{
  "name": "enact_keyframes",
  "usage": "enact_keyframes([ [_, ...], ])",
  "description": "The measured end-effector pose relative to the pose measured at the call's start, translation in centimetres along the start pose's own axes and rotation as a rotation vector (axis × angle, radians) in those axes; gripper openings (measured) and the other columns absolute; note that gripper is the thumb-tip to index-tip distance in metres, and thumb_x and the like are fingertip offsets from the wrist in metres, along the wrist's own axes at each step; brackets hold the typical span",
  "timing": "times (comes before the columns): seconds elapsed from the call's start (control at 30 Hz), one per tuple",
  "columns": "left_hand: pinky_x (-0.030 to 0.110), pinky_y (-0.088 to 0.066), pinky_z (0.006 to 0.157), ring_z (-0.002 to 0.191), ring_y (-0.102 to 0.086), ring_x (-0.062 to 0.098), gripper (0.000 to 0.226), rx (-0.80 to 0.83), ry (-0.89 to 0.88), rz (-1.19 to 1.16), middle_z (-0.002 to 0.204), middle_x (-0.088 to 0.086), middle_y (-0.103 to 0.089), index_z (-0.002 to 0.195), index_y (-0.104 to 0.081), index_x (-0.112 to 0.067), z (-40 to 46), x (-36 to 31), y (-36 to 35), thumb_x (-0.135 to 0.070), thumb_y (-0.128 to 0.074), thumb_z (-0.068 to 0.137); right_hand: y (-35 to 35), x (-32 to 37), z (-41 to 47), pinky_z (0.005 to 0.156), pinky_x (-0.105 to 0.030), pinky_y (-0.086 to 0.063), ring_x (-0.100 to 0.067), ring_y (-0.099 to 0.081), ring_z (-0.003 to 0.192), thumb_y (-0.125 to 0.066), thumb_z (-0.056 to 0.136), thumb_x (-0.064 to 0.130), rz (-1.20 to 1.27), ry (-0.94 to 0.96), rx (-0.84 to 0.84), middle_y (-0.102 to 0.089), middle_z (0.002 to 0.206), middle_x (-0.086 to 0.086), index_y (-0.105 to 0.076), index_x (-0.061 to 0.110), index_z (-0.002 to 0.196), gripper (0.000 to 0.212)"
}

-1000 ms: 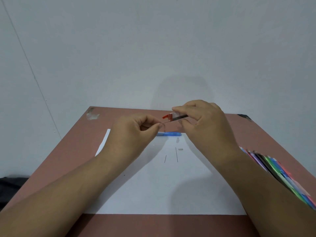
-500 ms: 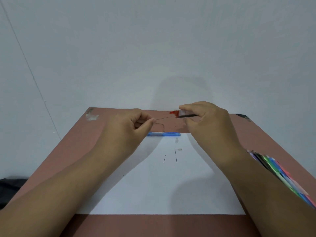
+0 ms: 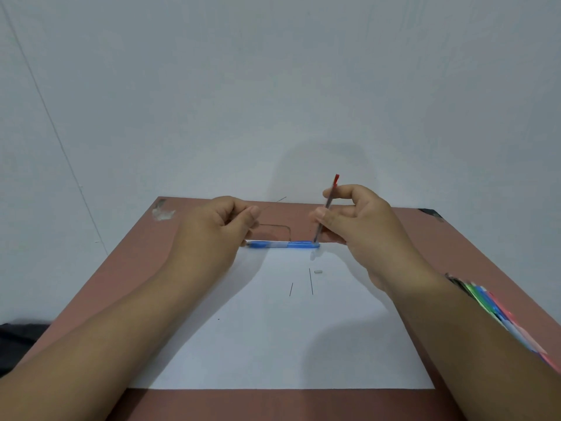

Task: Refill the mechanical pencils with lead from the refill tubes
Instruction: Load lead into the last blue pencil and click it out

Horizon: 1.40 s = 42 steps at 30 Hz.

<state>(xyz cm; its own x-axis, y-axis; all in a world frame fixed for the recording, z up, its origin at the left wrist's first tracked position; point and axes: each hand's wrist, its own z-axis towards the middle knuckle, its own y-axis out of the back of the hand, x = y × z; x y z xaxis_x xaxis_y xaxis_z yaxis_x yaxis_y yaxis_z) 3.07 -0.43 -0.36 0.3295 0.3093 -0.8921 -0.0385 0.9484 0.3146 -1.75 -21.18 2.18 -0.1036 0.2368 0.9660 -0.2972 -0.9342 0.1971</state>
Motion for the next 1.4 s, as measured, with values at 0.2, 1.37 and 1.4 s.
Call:
enact_keyframes([
  [0.2, 0.043, -0.054, 0.068, 0.063, -0.056, 0.020, 0.023, 0.043, 0.157, -0.227, 0.067, 0.011, -0.064, 0.082, -0.075, -0.006, 0.4, 0.0, 0.1, -0.025, -0.068, 0.094, 0.0, 0.3, -0.4, 0.074, -0.028, -0.060, -0.014, -0.076, 0.076, -0.079, 0.088, 0.021, -0.032, 0.006, 0.016, -0.079, 0.089, 0.000, -0.059, 0.036, 0.119, 0.040],
  [1.37, 0.024, -0.019, 0.046, 0.053, -0.025, 0.012, 0.012, 0.249, 0.386, -0.537, 0.063, -0.005, -0.037, 0.080, -0.079, -0.018, 0.3, -0.1, 0.5, -0.025, -0.073, 0.088, 2.9, 0.3, 0.0, 0.058, -0.021, -0.059, -0.012, -0.073, 0.063, -0.086, 0.078, 0.015, -0.663, -0.055, 0.246, -0.063, 0.086, 0.008, -0.069, 0.033, 0.111, 0.041],
  [1.4, 0.024, -0.020, 0.046, 0.053, -0.024, 0.012, 0.013, 0.237, 0.368, -0.488, 0.062, -0.005, -0.036, 0.078, -0.080, -0.019, 0.3, 0.0, 0.4, -0.026, -0.074, 0.087, 3.0, 0.3, 0.0, 0.057, -0.020, -0.057, -0.012, -0.072, 0.062, -0.086, 0.077, 0.016, -0.689, -0.081, 0.269, -0.060, 0.084, 0.013, -0.070, 0.033, 0.112, 0.042],
])
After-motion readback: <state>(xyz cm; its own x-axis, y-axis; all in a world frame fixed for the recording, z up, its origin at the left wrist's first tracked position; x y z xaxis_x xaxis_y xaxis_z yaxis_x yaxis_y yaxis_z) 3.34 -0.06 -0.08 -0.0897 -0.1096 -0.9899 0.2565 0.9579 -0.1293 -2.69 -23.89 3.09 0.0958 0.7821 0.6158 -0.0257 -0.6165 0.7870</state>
